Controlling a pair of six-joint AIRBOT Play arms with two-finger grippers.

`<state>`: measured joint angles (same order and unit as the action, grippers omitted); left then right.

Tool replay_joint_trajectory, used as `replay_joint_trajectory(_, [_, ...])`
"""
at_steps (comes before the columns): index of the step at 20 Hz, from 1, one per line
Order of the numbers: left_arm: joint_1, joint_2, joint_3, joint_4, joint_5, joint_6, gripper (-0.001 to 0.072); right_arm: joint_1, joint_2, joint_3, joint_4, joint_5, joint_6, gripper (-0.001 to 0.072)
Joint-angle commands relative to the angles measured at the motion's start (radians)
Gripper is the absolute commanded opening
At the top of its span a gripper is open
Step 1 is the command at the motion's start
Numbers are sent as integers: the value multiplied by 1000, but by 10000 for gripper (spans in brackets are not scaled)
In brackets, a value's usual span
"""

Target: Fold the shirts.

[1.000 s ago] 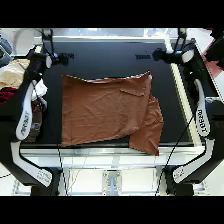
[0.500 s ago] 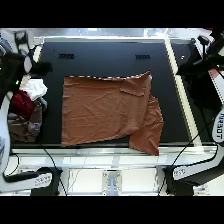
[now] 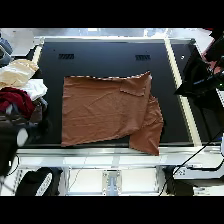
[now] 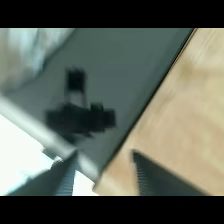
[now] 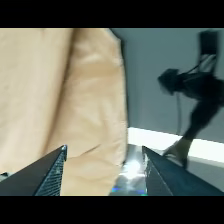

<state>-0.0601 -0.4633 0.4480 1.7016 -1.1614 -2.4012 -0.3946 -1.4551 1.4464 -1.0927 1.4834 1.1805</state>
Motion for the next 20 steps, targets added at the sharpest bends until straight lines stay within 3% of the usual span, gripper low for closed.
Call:
replay_joint_trajectory(1, [-1, 256, -225, -185, -37, -126, 443, -3, 22, -63, 95, -5, -27, 512])
replay_joint_trajectory(3, [-1, 275, -292, -238, -46, -184, 442, -3, 36, -63, 121, -7, -48, 512])
replay_joint_trajectory(7, [-1, 231, -348, -291, -45, -183, 442, -3, 77, -63, 129, -10, -71, 512])
replay_joint_trajectory(13, [-1, 101, -351, -353, 225, -180, 437, -3, 103, -63, 135, -6, -74, 512])
replay_joint_trajectory(16, [-2, 56, -350, -423, 335, -164, 285, -3, 103, -63, 135, 11, -74, 512])
replay_joint_trajectory(20, [0, 58, -350, -404, 407, -165, 280, -3, 103, -63, 136, 16, -74, 512])
